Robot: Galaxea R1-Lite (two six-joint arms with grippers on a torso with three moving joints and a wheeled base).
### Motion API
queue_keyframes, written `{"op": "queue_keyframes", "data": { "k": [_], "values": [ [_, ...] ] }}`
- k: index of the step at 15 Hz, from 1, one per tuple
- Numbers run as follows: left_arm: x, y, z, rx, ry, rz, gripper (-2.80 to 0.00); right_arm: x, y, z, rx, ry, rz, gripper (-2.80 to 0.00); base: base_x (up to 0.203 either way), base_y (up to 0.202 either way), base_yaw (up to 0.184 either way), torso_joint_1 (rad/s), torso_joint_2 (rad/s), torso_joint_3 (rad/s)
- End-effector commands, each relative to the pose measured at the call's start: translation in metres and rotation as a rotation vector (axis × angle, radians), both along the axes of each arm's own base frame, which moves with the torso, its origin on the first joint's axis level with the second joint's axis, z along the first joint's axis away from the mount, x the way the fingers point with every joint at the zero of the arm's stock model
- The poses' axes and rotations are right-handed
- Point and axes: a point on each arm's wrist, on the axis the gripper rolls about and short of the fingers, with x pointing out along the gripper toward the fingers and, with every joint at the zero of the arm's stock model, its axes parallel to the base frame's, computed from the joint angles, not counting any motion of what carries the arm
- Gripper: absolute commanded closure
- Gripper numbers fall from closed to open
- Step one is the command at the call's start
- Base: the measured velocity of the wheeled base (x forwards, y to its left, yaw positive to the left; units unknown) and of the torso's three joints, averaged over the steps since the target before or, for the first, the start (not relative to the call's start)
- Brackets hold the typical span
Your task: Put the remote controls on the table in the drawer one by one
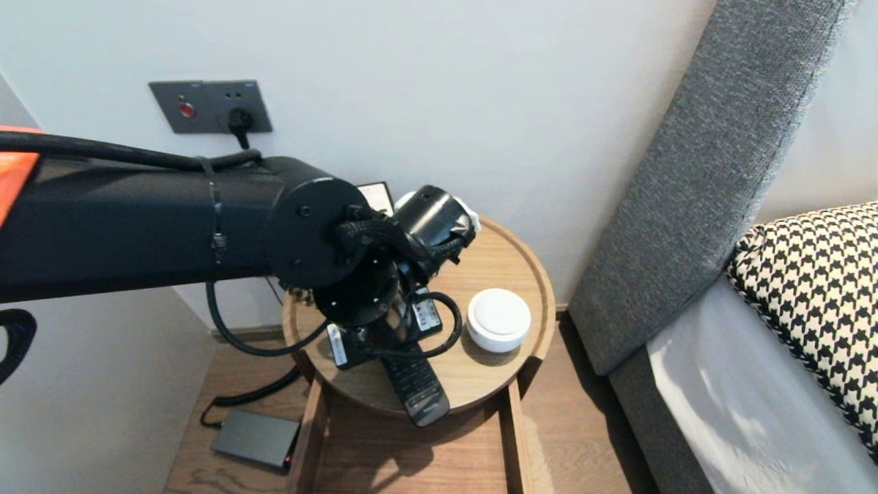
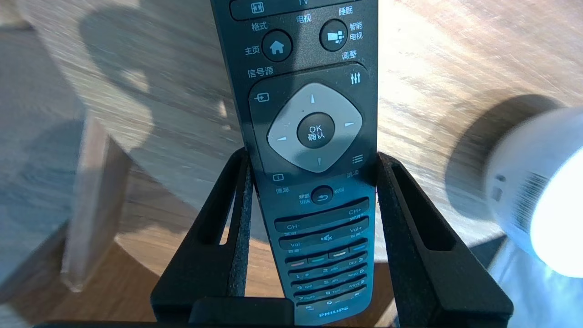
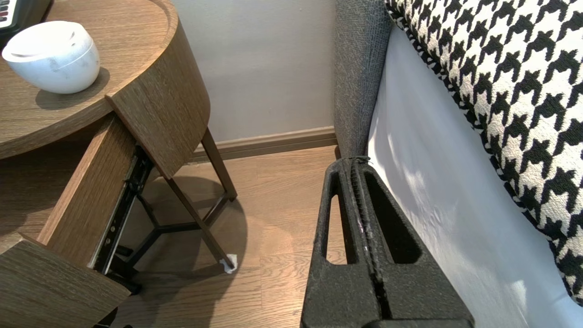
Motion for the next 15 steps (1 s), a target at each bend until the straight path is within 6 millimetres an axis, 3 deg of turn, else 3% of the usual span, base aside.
{"op": "queue_keyframes", "data": {
  "k": [1,5,7,15],
  "values": [
    [-0.014,0.014,0.023,-0.033,-0.034,-0.018,0.00,0.002,0.000,-0.008,0.000,0.027,0.000,0.00,0.000,0.000,0.000,0.000,0.00,0.000],
    [-0.027,0.027,0.036,-0.050,0.001,-0.050,0.00,0.002,0.000,-0.008,0.000,0.027,0.000,0.00,0.000,0.000,0.000,0.000,0.00,0.000],
    [-0.040,0.039,0.044,-0.098,0.109,-0.114,0.00,0.002,0.000,-0.008,0.000,0.028,0.000,0.00,0.000,0.000,0.000,0.000,0.00,0.000],
    [-0.063,0.057,0.028,-0.080,0.429,-0.239,0.00,0.002,0.000,-0.008,0.000,0.027,0.000,0.00,0.000,0.000,0.000,0.000,0.00,0.000]
  ]
}}
